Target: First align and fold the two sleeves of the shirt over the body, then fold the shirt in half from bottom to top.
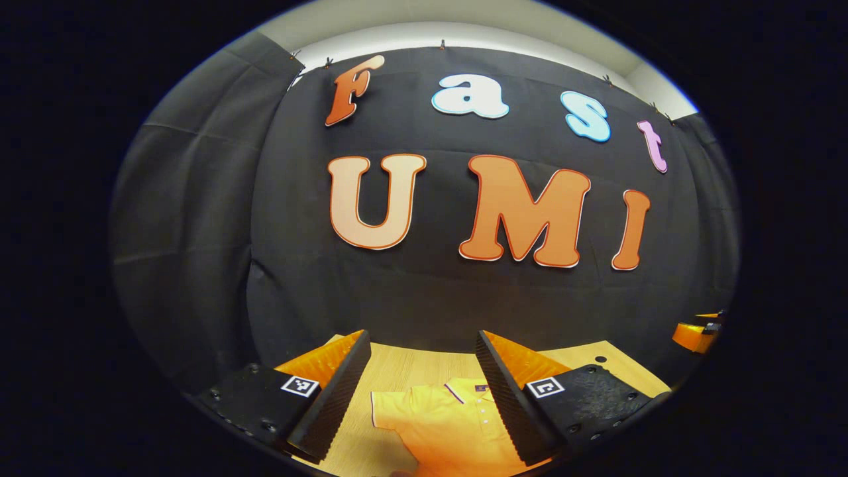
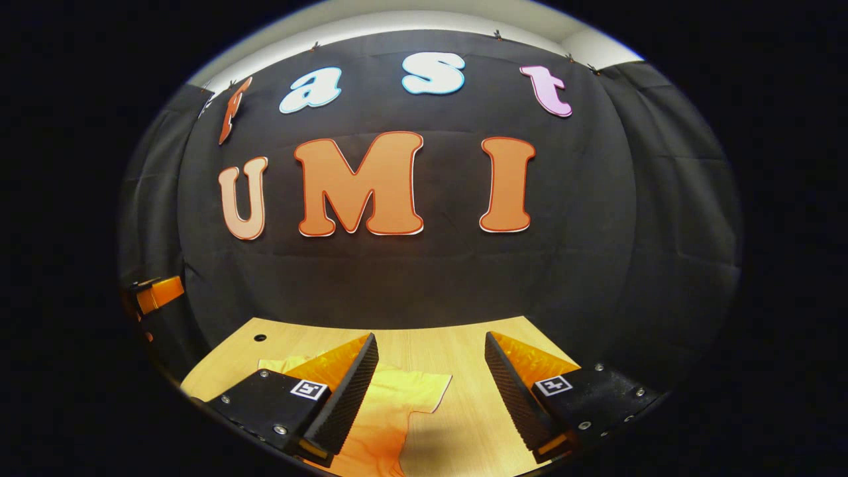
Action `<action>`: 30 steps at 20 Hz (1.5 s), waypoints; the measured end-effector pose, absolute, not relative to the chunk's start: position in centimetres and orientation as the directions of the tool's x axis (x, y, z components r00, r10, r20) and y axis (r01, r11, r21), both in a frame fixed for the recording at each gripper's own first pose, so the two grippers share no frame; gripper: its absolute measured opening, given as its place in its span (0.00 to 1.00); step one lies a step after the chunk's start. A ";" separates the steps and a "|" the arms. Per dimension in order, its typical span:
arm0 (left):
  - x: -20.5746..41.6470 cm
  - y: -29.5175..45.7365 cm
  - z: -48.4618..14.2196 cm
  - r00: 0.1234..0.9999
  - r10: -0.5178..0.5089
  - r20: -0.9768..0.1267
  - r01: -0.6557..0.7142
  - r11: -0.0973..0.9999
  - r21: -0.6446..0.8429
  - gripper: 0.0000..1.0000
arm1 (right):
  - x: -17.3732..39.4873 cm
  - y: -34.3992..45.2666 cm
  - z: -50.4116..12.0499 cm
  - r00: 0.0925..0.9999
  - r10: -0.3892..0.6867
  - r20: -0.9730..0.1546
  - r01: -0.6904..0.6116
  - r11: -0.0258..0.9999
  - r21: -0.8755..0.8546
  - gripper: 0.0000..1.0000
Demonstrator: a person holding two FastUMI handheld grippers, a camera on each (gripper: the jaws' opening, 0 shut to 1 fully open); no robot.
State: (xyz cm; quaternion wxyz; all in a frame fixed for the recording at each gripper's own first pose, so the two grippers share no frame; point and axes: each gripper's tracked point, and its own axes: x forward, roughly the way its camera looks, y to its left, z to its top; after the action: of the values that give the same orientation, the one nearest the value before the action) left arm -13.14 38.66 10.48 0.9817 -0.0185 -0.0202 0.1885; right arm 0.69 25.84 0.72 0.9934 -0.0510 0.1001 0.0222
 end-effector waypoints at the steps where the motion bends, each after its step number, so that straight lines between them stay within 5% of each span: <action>1: -13.0 38.7 10.2 0.925 0.380 0.025 -0.378 0.924 -0.051 0.98 | 1.6 25.1 0.5 0.976 0.025 -0.214 -0.048 0.994 -0.103 0.98; 12: -13.2 40.0 7.7 0.885 0.464 -0.043 -0.465 0.885 -0.028 0.98 | 13.1 22.8 -8.5 0.816 0.004 -0.578 -0.032 0.999 -0.039 0.98; 19: -11.7 43.6 6.3 0.883 0.461 -0.083 -0.465 0.885 -0.027 0.98 | 17.3 21.3 -20.8 0.540 -0.046 -0.840 0.027 0.999 -0.038 0.99; 30: -10.1 49.4 0.4 0.861 0.459 -0.221 -0.475 0.880 -0.025 0.98 | 17.6 19.8 -33.3 0.234 -0.135 -0.963 0.091 0.989 -0.116 1.00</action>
State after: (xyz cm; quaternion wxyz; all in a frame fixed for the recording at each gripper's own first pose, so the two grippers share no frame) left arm -10.05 49.41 0.40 0.9638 -0.0392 0.1048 0.2422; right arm 17.58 19.77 -33.30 0.7851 -0.0178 0.6149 -0.0719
